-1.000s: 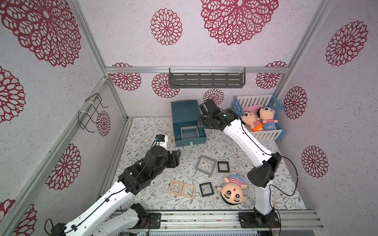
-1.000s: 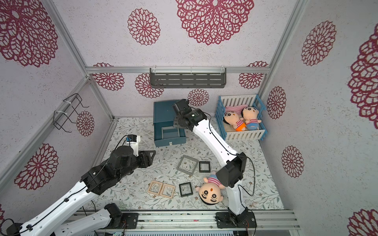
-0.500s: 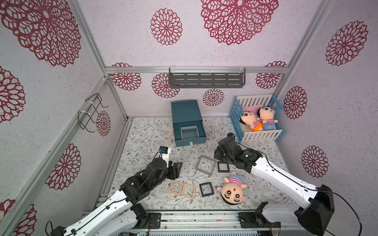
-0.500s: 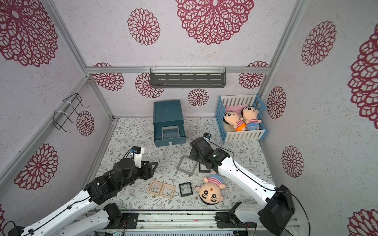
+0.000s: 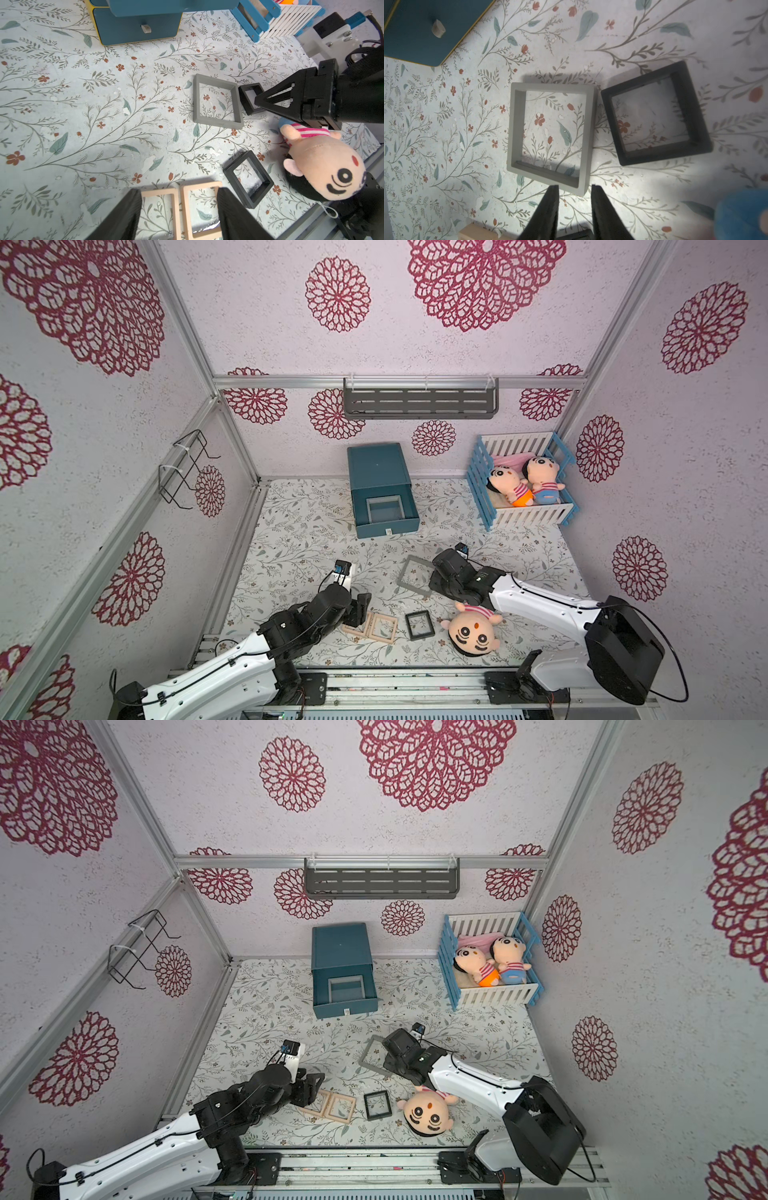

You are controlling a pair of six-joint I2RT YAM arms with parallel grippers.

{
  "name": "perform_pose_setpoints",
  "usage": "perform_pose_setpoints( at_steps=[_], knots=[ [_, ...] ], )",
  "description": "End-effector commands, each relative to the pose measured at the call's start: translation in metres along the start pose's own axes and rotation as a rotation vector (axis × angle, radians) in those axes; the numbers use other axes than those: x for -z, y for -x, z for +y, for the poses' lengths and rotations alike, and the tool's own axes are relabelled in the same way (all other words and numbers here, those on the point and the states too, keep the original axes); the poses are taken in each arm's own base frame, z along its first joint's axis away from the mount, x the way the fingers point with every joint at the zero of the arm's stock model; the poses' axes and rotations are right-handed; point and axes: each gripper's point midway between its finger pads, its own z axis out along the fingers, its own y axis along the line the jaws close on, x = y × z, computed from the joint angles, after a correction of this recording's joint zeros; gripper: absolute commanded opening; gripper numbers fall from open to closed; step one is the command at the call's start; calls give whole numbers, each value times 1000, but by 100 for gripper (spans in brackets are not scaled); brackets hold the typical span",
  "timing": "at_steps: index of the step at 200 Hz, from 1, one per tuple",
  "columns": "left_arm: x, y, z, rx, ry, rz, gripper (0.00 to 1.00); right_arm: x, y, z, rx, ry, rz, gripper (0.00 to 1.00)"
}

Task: Place the brooch boxes into the drawer by color
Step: Pick up the brooch box from the center of the board.

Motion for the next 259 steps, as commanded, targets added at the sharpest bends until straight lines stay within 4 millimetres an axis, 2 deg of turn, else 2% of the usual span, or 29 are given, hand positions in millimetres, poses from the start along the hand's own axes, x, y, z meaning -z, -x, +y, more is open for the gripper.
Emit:
perform_pose_setpoints(
  at_steps=[1, 23, 70, 143, 259],
  knots=[
    [3, 12, -6, 23, -19, -55, 65, -7, 3, 13, -27, 40, -32, 32],
    [7, 13, -5, 25, -23, -60, 65, -13, 1, 13, -9, 11, -37, 31],
    [16, 19, -3, 36, -26, -89, 65, -24, -10, 0, -8, -83, -24, 30],
    [23, 30, -5, 37, -31, -116, 66, -30, -10, -3, 7, -120, -74, 30],
    [24, 32, -7, 48, -37, -120, 66, -39, -6, -6, 33, -165, -106, 19]
  ],
)
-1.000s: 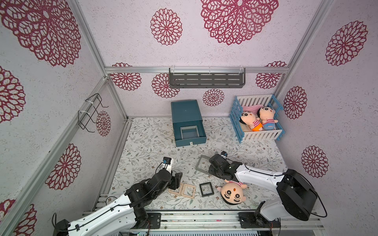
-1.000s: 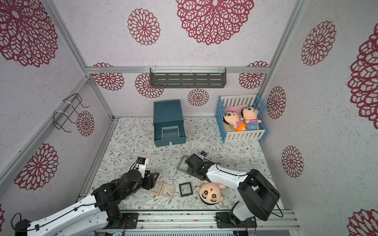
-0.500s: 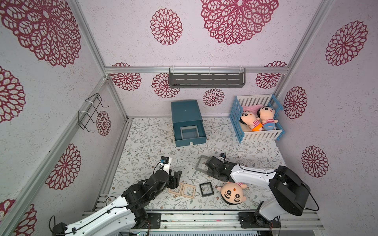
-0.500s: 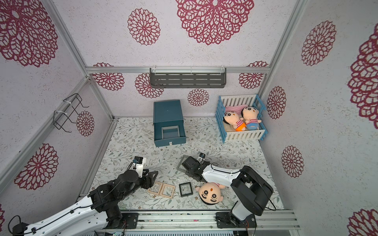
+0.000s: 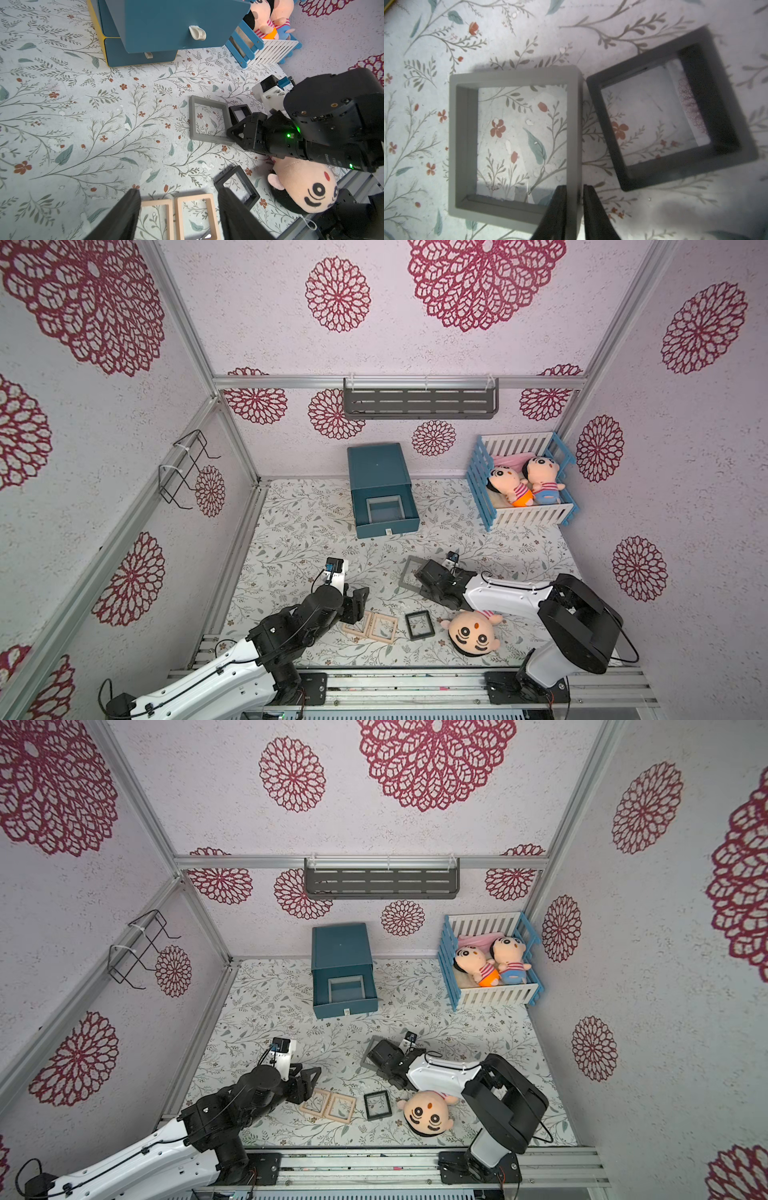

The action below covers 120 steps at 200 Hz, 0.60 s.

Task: Place the brooch boxes into the drawer by color
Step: Pick up the brooch box from the center of the board.

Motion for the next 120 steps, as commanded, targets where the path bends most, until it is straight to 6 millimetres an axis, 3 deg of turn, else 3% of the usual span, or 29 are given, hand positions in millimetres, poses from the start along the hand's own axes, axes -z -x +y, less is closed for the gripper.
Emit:
perform_pose_setpoints(
  at_steps=[1, 76, 120],
  knots=[
    [6, 10, -5, 4, -10, -26, 66, 3, 12, 8, -1, -4, -51, 18],
    [5, 12, -6, 9, -11, -32, 67, -2, 9, 3, 37, -49, -38, 11],
    [6, 13, -7, 8, -11, -32, 67, 0, 14, 4, 80, -88, -44, 0]
  ],
)
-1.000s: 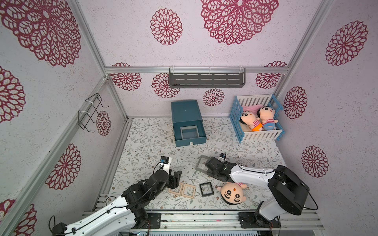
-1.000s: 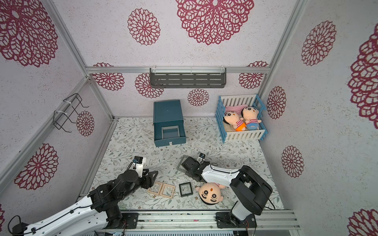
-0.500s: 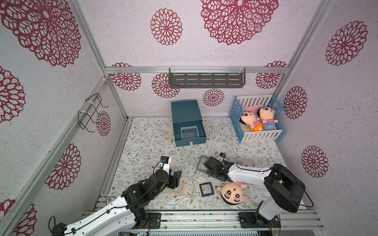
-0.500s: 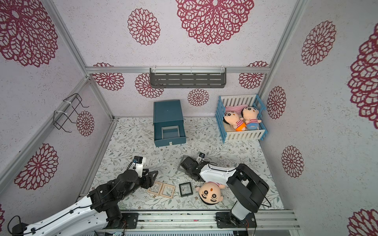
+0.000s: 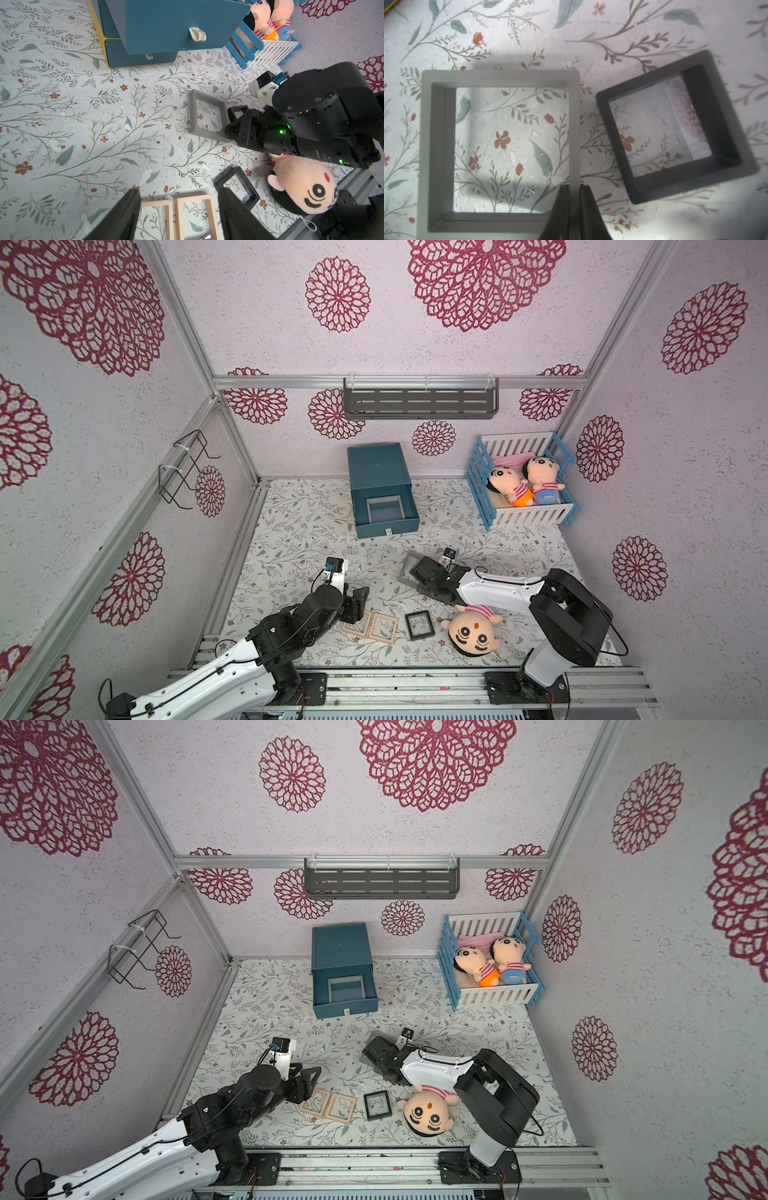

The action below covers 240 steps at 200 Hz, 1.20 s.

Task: Place the brooch boxes into the drawer by color
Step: Pick up the brooch box from the center of the board.

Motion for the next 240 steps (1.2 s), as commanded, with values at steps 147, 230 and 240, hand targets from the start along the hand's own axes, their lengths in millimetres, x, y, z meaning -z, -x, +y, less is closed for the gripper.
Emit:
perform_pose_setpoints(
  at_steps=[147, 230, 240],
  knots=[
    [9, 35, -27, -32, -59, -49, 67, 71, 59, -26, 233, -98, -105, 0],
    [10, 69, -48, -78, -84, -80, 67, 110, 114, -61, 193, -164, -139, 0],
    [10, 73, -51, -77, -89, -83, 67, 114, 121, -64, 185, -162, -142, 0]
  ],
)
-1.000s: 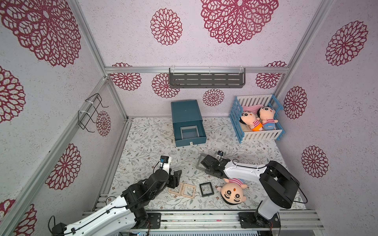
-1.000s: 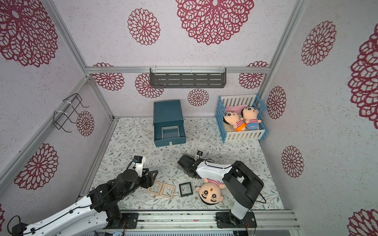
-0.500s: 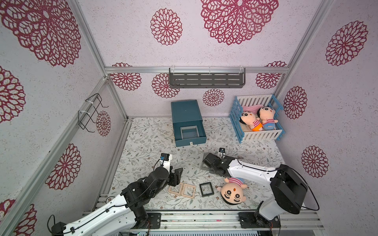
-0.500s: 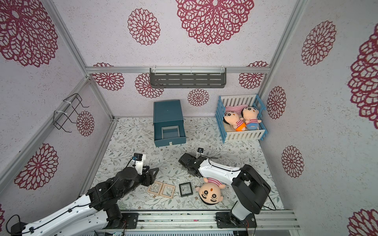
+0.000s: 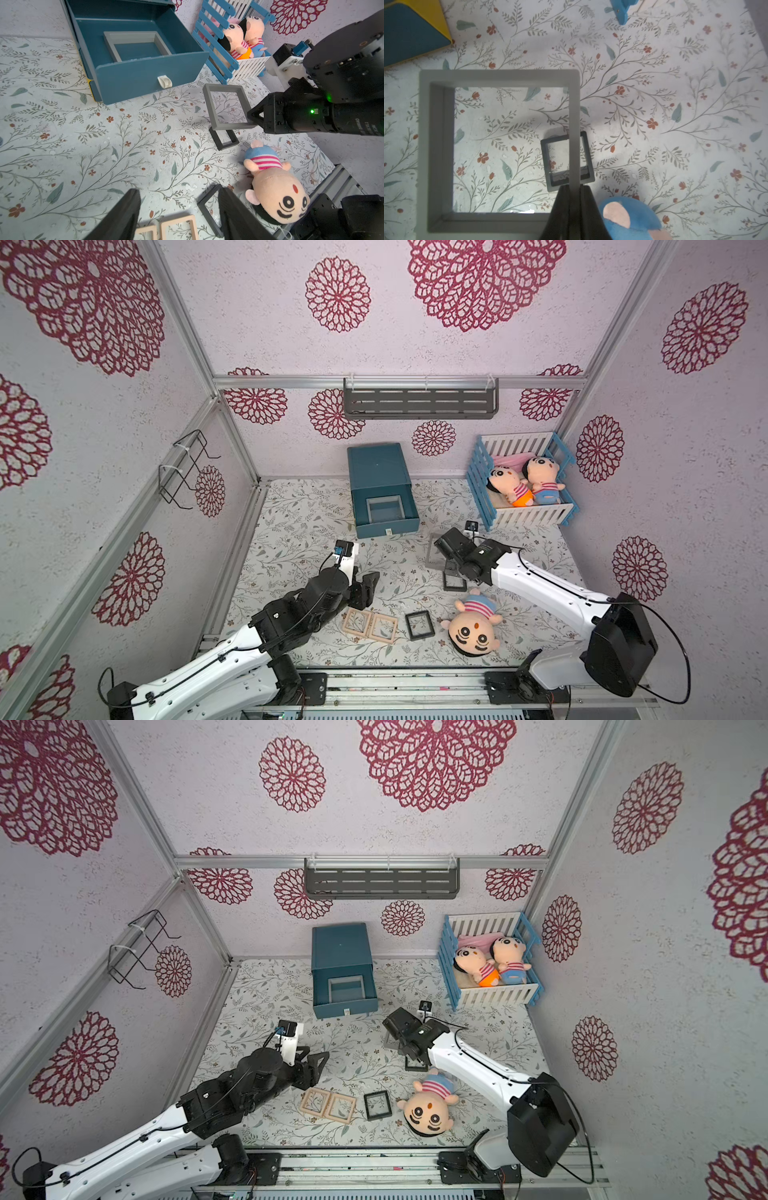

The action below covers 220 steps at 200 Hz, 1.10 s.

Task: Place the brooch boxes into the drawer by color
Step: Pick up the brooch box from the center of the board, then place the brooch box in the drawer.

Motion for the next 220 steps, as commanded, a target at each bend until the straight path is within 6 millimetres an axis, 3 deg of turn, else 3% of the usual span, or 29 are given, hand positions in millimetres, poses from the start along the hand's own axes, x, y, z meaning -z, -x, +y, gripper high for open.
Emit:
perform_pose_setpoints(
  at_steps=[1, 45, 86, 152, 220],
  knots=[
    [1, 18, -9, -14, -27, -30, 67, 20, 24, -18, 1, -9, -48, 0],
    [-1, 42, -14, 18, -43, -47, 67, 40, 56, -26, -9, 4, -72, 0],
    [-3, 62, -7, 64, -7, -37, 67, 61, 91, -13, -9, 62, -80, 0],
    [-4, 83, 17, 134, 93, -38, 66, 84, 142, 37, 42, 173, -114, 0],
    [7, 88, 40, 195, 181, -62, 66, 89, 160, 100, 187, 198, -139, 0]
  ],
)
